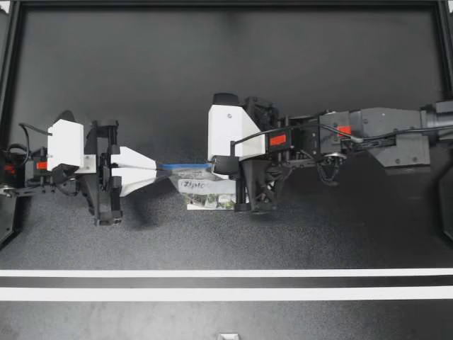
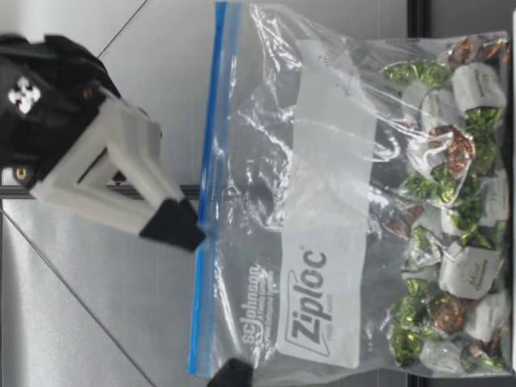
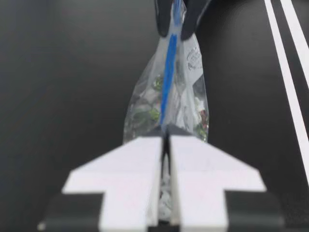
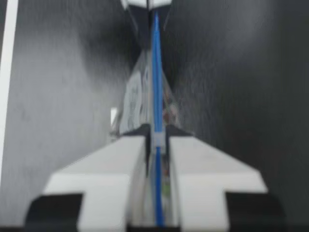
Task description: Slide open the ziploc bag.
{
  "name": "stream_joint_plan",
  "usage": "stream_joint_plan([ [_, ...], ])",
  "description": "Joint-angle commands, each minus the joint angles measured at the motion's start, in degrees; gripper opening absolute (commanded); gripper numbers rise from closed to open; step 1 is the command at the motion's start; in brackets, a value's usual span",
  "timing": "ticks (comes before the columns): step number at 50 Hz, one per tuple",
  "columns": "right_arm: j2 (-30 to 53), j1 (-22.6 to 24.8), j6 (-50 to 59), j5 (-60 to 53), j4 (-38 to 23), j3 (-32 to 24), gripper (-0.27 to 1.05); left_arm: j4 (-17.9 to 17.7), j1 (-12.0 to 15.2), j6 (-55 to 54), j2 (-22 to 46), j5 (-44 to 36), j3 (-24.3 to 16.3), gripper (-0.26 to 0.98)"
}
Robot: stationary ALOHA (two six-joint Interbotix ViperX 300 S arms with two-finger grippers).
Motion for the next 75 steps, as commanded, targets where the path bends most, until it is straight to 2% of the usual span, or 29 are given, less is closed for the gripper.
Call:
stream_joint_plan([
  [1,-3.2,-0.1,0.1,2.5,-0.3,0.1,-0.03,0.1,0.1,0.1,-1.0,-0.4,-0.1,-0.13],
  [25,-10.5,-0.1,0.4,7.4,-0.4,8.1,-0.03,0.0,0.1,0.5,-2.6,-0.4,1.6,-0.13],
  [39,-15.8,-0.1,1.0,8.7,-0.4,13.3,-0.03,-0.1,0.1,0.9,-2.6,-0.2,1.1,-0.13],
  [62,-18.4,-0.8,1.0,9.4,-0.4,15.0,-0.03,-0.1,0.1,1.1,0.6,-0.2,-1.1,-0.13],
  [75,-17.9,-0.8,1.1,7.8,-0.2,15.7,0.0,-0.2,0.1,0.6,0.0,-0.2,-1.1,-0.12],
])
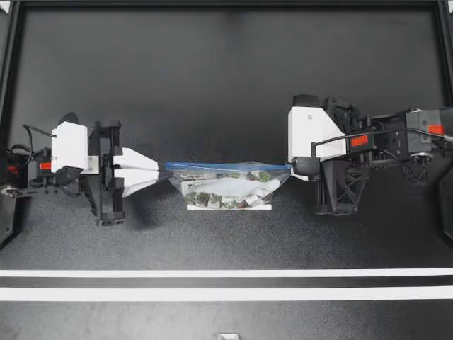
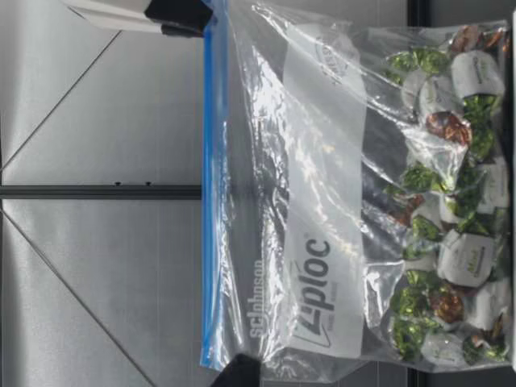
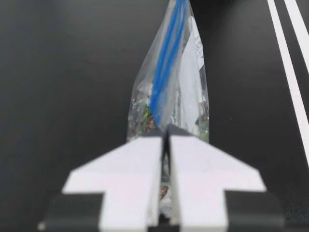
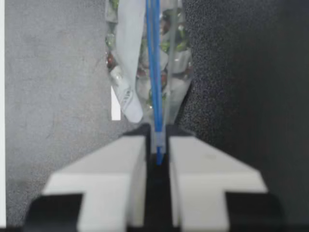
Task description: Slide open the ziploc bag.
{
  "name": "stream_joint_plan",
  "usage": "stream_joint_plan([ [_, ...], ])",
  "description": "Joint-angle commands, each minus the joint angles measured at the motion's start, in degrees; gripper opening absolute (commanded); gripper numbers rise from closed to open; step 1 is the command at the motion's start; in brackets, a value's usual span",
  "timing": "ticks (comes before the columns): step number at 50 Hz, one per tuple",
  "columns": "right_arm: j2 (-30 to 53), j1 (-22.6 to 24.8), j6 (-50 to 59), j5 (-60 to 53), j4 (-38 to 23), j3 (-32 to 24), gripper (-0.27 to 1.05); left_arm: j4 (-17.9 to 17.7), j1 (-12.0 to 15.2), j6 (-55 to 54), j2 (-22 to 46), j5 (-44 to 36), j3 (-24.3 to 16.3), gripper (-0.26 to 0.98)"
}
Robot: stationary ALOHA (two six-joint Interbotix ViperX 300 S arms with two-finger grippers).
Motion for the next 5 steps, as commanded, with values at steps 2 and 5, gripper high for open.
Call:
stream_joint_plan([
  [2,-1.0,-0.4,0.1,-1.1,0.2,-0.2,0.02,-0.1,0.1,-0.1,-1.1,-0.2,-0.5,-0.11],
  [5,-1.0,-0.4,0.7,-1.6,0.2,0.2,0.08,-0.1,0.1,-0.1,-1.1,-0.2,-0.7,-0.08],
])
